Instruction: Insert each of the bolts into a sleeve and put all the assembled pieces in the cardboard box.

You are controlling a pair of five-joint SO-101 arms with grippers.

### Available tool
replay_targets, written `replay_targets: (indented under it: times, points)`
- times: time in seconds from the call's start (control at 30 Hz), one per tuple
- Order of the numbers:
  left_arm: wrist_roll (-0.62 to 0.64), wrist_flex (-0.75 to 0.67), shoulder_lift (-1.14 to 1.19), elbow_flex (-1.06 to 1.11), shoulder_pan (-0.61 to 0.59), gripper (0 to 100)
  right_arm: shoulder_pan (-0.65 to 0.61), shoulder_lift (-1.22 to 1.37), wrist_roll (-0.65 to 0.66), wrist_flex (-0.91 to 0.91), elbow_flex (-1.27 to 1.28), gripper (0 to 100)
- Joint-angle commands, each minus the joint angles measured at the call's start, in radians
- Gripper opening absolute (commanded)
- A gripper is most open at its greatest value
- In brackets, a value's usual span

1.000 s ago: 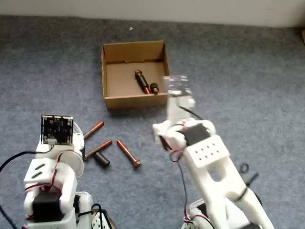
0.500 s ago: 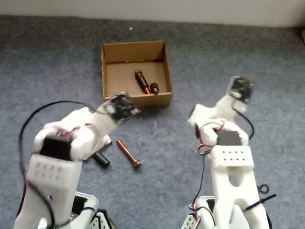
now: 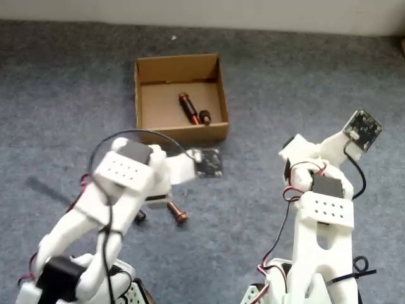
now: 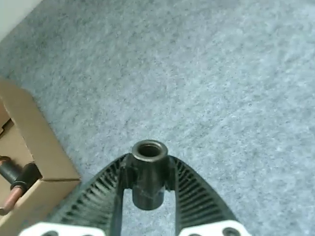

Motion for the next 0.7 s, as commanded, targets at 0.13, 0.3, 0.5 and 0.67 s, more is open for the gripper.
replay_targets:
  times: [0.13, 0.3, 0.5, 0.67]
  points:
    - [-0.015, -0.091, 0.173, -0.042, 0.133, 20, 0.016, -0.039, -0.008, -0.021, -0.015, 0.5]
    - [-0.072, -0.101, 0.252, -0.044, 0.147, 20, 0.015, -0.038, -0.008, -0.021, -0.015, 0.5]
    - [-0.077, -0.195, 0.338, -0.044, 0.143, 19, 0.013, -0.036, -0.006, -0.021, -0.015, 0.5]
    - [-0.077, -0.213, 0.354, -0.051, 0.157, 18, 0.012, -0.035, -0.005, -0.021, -0.013, 0.5]
